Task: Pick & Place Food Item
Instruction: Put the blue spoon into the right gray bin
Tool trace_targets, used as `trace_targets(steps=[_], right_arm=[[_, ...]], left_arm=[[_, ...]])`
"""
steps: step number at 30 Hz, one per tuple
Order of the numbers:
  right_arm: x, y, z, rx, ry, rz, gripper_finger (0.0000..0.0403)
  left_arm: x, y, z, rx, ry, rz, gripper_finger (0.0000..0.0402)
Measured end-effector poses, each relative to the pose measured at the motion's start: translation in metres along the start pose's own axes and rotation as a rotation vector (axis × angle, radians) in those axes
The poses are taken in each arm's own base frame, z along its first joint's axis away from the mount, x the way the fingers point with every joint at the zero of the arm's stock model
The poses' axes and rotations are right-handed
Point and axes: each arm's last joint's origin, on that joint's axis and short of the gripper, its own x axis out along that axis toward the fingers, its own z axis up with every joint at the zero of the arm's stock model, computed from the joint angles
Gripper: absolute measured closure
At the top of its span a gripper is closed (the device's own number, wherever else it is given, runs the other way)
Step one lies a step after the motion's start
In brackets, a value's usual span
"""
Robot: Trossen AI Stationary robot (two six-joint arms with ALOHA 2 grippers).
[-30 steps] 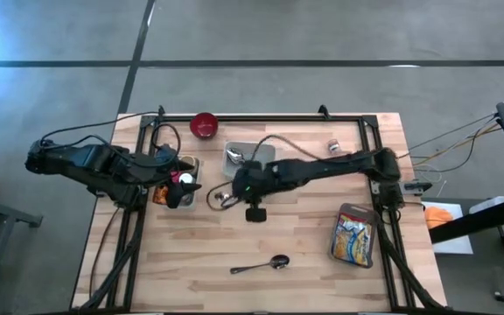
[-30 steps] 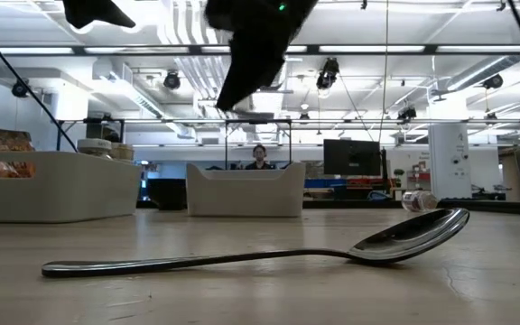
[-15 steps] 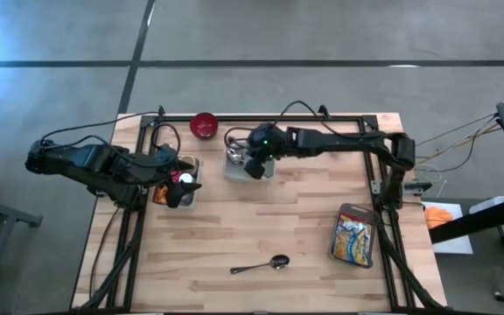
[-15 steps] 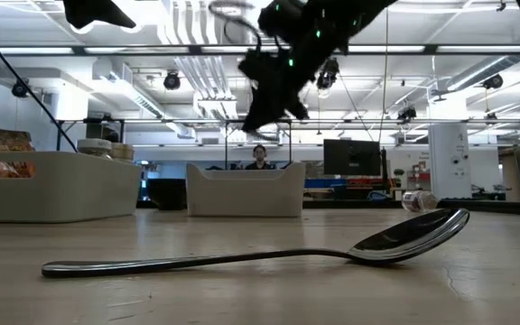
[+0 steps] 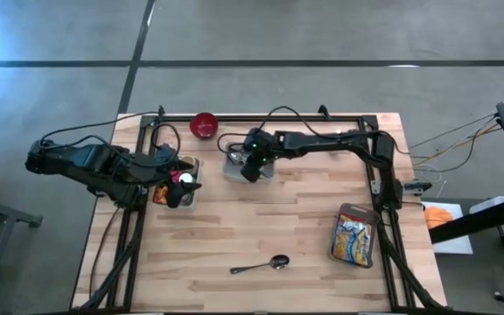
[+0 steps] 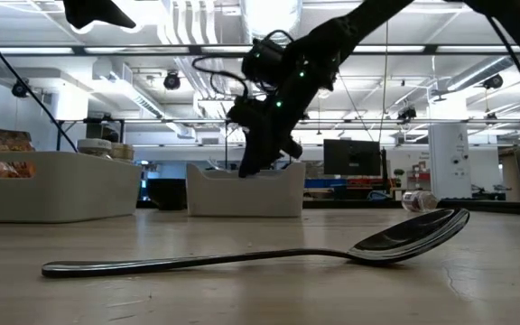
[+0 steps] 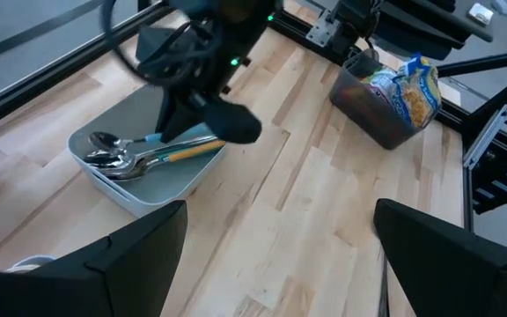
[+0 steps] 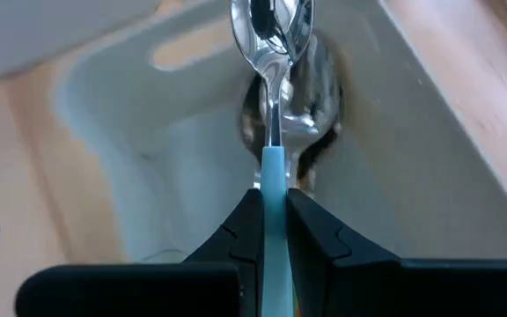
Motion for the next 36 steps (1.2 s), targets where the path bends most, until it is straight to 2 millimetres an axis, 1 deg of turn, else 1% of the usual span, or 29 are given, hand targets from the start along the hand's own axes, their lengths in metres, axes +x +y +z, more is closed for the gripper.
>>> trace_targets(steps=[3,11,15,18,36], right_arm=[[0.007,-0.001,-0.002,0.003,0.039,-0.017,0.0381],[0.012,-0.006,-0.01,-0.002,0.112,-0.044,0.0381],[0.014,-0.006,-0.009,-0.01,0.107,-0.043,0.0381],[0.019,-0.007,-0.012,-0.024,0.118,-0.046,0.0381],[0.019,-0.007,-0.013,-0.045,0.128,-0.036,0.0381]], left_arm=[[0.0,0.0,0.0,0.0,0.0,0.0,0.003],[0.0,0.0,0.0,0.0,0.0,0.0,0.003],[0.0,0.0,0.0,0.0,0.0,0.0,0.003],[0.0,0.0,0.0,0.0,0.0,0.0,0.003],[0.0,0.0,0.0,0.002,-0.013,0.018,0.003]])
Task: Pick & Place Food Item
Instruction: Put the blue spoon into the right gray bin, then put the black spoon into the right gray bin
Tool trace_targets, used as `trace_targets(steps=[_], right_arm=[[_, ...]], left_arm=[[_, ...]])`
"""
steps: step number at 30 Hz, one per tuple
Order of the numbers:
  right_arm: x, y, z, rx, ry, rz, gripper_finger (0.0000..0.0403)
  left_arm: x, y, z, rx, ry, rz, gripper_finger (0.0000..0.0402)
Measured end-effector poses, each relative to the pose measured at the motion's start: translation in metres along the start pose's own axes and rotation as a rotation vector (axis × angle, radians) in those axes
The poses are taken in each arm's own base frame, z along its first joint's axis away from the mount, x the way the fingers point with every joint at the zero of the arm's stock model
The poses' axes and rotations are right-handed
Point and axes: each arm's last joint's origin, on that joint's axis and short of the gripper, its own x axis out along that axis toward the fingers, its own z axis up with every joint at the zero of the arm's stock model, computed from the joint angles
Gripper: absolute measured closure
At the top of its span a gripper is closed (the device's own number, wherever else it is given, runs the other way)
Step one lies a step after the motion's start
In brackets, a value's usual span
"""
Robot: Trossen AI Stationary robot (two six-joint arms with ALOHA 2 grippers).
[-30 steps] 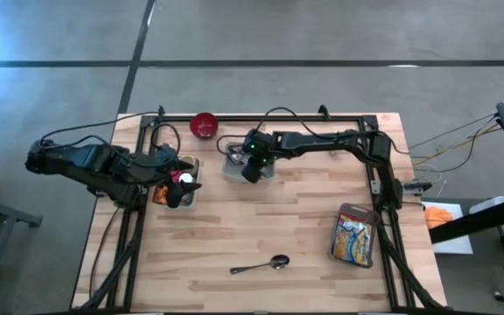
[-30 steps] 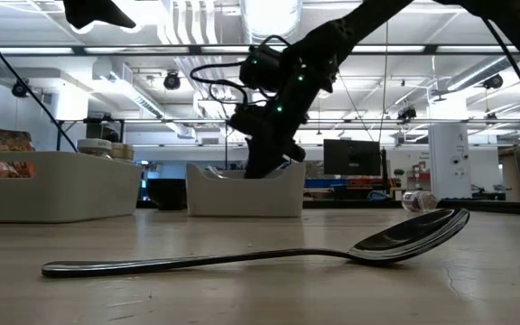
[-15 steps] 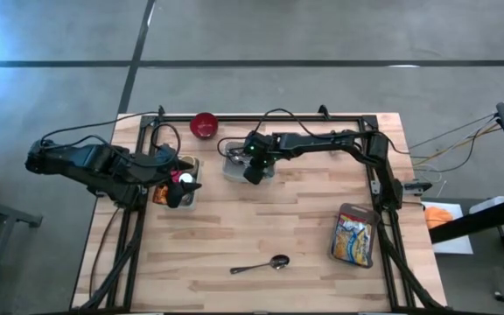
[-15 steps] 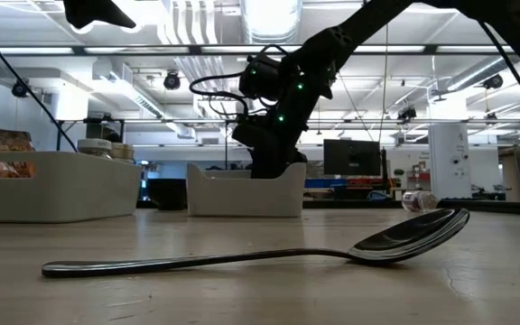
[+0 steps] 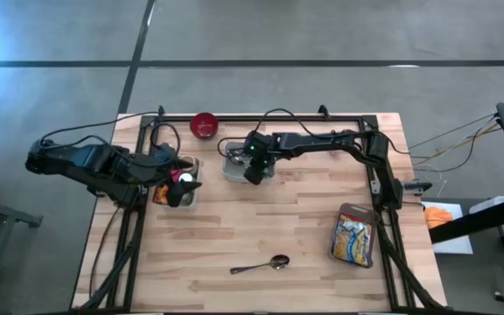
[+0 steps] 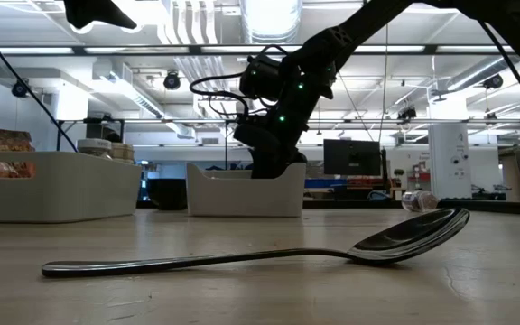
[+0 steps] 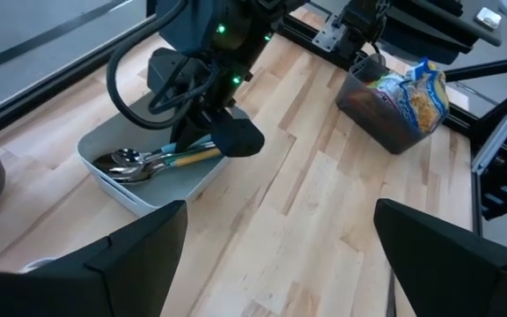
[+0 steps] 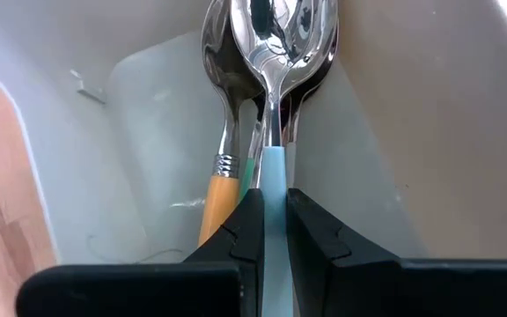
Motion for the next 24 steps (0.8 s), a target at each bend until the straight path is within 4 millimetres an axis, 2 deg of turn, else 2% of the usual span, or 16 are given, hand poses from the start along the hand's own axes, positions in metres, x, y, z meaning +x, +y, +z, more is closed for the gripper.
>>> trace_targets(steps=[3,5,15,19,24], right_arm=[[0.0,0.0002,-0.0005,-0.002,0.007,0.015,0.0378],[0.0,0.0007,-0.0007,0.0,0.009,0.016,0.0363],[0.0,0.0044,-0.0021,-0.013,0.014,0.018,0.0214],[0.0,0.0059,-0.0023,-0.016,0.013,0.019,0.0174],[-0.0013,0.0062,-0.0017,-0.016,0.008,0.021,0.0144]], left_arm=[[0.0,0.0003,0.0002,0.001,-0.008,0.01,0.003],[0.0,0.0005,0.0004,0.001,-0.012,0.016,0.003],[0.0,0.0005,0.0003,-0.001,-0.012,0.016,0.003],[0.0001,0.0004,0.0003,-0.001,-0.012,0.016,0.003],[0.0001,0.0004,0.0003,-0.002,-0.012,0.016,0.003]])
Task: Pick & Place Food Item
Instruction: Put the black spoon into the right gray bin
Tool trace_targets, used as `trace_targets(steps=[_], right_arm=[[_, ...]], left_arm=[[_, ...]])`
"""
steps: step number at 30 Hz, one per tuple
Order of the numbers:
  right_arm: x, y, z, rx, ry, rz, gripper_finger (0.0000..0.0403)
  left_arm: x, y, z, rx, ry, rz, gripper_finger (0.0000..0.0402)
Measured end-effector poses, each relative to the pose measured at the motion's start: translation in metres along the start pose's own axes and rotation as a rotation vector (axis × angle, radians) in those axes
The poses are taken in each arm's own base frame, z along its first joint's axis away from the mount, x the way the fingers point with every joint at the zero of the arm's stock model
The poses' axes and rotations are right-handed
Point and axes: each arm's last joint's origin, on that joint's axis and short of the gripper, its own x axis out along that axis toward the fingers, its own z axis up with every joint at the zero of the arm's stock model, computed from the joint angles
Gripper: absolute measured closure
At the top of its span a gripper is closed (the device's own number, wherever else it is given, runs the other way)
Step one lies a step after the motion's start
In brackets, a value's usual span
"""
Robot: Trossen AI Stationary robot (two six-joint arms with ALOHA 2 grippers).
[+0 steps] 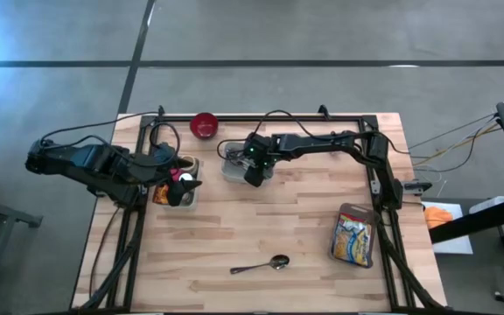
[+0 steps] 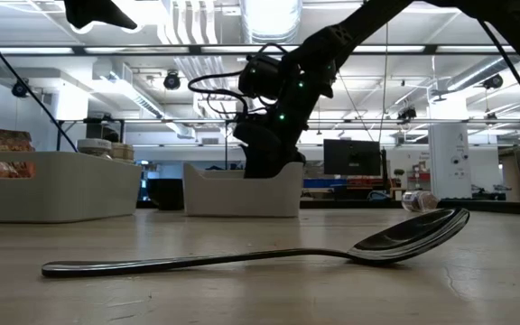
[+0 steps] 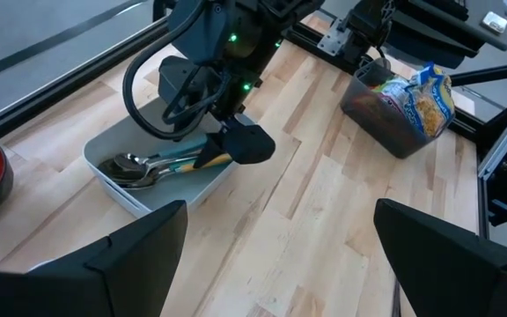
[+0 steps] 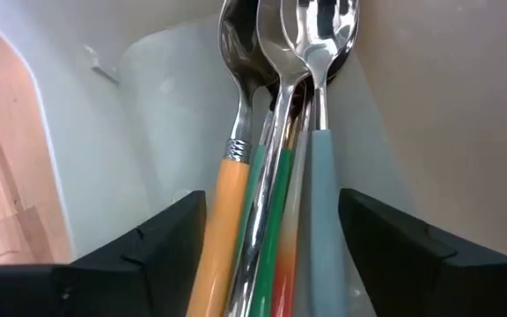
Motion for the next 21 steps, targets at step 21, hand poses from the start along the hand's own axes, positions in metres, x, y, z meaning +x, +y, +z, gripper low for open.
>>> trace_targets(steps=[21], right_arm=[[-0.055,0.056,-0.009,-0.438,-0.028,-0.006,0.0137]], left_arm=[[0.0,0.0,0.0,-0.003,0.0,0.0,0.003]])
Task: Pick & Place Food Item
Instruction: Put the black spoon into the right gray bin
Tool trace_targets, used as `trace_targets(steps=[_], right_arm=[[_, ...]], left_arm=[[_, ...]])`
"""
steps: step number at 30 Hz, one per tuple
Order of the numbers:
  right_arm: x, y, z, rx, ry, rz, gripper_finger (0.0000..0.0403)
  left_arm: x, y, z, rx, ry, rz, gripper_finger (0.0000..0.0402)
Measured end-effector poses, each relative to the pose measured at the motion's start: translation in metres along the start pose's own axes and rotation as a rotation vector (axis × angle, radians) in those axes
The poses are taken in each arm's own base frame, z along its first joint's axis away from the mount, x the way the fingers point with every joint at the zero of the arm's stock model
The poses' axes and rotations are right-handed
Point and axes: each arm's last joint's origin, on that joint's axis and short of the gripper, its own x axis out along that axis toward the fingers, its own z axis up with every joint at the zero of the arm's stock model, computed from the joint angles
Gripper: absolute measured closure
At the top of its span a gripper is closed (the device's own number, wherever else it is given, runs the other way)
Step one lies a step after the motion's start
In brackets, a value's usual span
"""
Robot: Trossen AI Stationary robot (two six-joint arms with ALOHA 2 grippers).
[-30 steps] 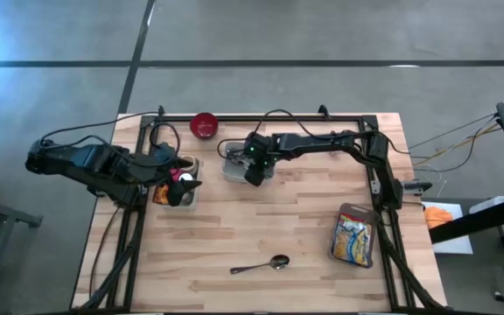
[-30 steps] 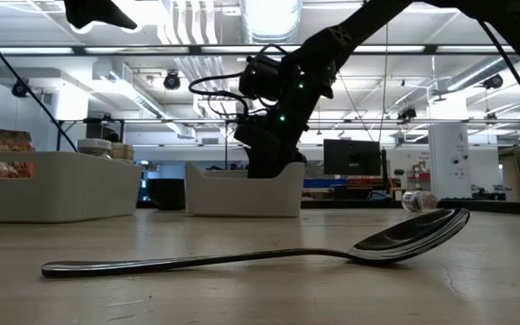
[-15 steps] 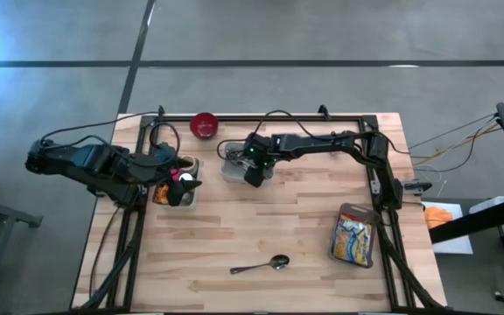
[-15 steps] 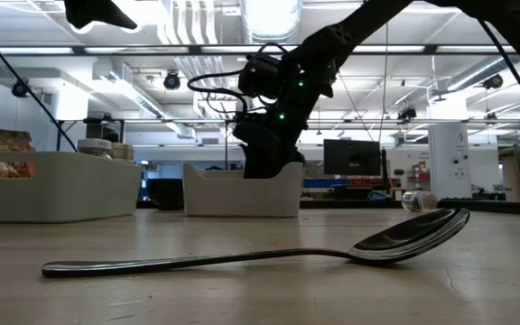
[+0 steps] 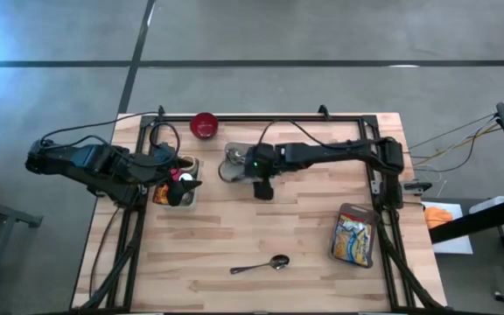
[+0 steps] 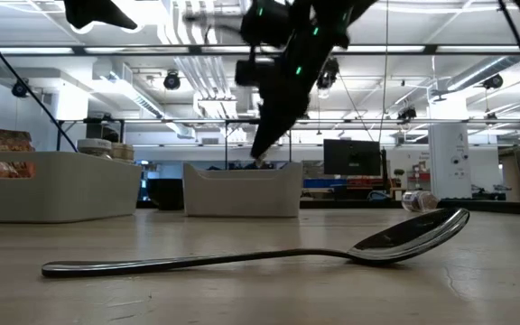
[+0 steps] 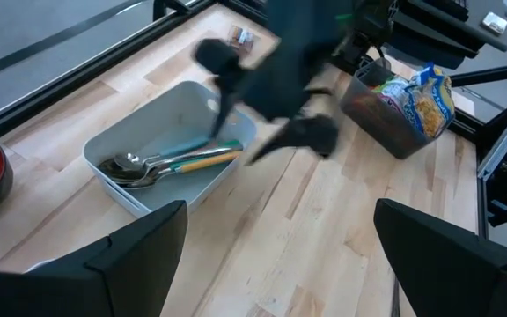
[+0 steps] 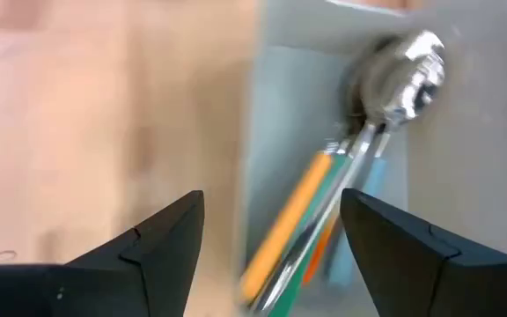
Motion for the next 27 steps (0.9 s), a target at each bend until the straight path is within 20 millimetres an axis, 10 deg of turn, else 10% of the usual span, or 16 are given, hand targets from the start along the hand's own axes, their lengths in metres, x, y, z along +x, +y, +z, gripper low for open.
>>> trace_targets(steps=[14,27], right_arm=[[-0.086,0.147,-0.045,-0.3,-0.016,0.206,0.0205],[-0.107,0.181,-0.107,-0.082,-0.042,0.202,0.0289]], left_arm=[[0.0,0.0,0.0,0.004,0.001,0.0,0.003],[0.002,0.0,0.0,-0.026,-0.015,0.035,0.003]])
